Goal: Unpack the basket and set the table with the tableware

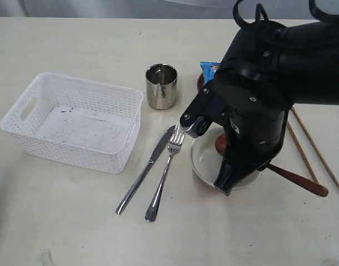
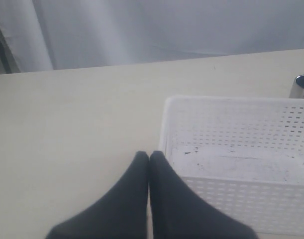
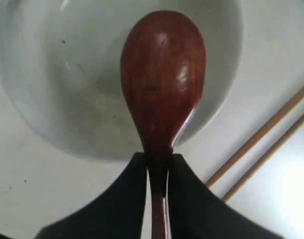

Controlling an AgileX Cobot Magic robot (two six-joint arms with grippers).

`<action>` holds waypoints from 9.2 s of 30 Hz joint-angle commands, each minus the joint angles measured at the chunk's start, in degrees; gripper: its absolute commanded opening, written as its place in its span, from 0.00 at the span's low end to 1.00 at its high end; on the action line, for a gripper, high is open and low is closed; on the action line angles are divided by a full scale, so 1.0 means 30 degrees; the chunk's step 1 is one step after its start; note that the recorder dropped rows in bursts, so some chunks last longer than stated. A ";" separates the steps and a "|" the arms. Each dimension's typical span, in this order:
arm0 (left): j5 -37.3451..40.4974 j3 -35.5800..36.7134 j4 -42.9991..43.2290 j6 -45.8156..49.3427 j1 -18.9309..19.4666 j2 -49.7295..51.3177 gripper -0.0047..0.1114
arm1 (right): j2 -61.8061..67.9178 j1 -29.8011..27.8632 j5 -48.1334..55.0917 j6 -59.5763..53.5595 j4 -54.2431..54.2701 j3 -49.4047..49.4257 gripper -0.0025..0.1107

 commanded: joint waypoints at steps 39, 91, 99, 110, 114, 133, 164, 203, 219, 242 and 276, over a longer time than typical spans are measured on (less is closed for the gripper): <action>-0.0138 0.0050 -0.0210 0.0029 0.0050 -0.0087 0.04 | 0.1091 -0.0074 -0.1658 0.0416 -0.1863 -0.0584 0.41; -0.0138 0.0050 -0.0210 0.0029 0.0050 -0.0087 0.04 | 0.9419 -0.0381 -0.8136 0.6266 0.9554 -1.4616 0.02; -0.0138 0.0050 -0.0210 0.0029 0.0050 -0.0087 0.04 | 1.1871 -0.1172 -0.8374 0.9221 0.8813 -1.8489 0.02; -0.0138 0.0050 -0.0210 0.0029 0.0050 -0.0087 0.04 | 1.4530 -0.1219 -0.6623 0.9268 0.8783 -2.1227 0.04; -0.0138 0.0050 -0.0210 0.0029 0.0050 -0.0087 0.04 | 1.4477 -0.1225 -0.6625 0.8933 0.8741 -2.1227 0.27; -0.0138 0.0050 -0.0210 0.0029 0.0050 -0.0087 0.04 | 0.9672 -0.1225 0.1072 0.4988 0.5384 -2.1227 0.51; -0.0138 0.0050 -0.0210 0.0029 0.0050 -0.0087 0.04 | -0.4997 -1.2831 0.1356 -0.3129 0.8144 -0.4075 0.02; -0.0138 0.0050 -0.0210 0.0029 0.0050 -0.0087 0.04 | 0.6415 -1.4132 -0.7287 -0.3233 0.4616 -0.0559 0.02; -0.0138 0.0050 -0.0210 0.0029 0.0050 -0.0087 0.04 | 0.3146 -1.4132 -0.3827 -0.2350 0.5806 -0.0313 0.02; -0.0138 0.0050 -0.0210 0.0029 0.0050 -0.0087 0.04 | -0.7363 -1.2088 0.1367 -0.2037 1.2630 0.0204 0.02; -0.0138 0.0050 -0.0210 0.0029 0.0050 -0.0087 0.04 | -0.0321 -0.4306 -0.8781 0.6112 0.8625 0.2017 0.02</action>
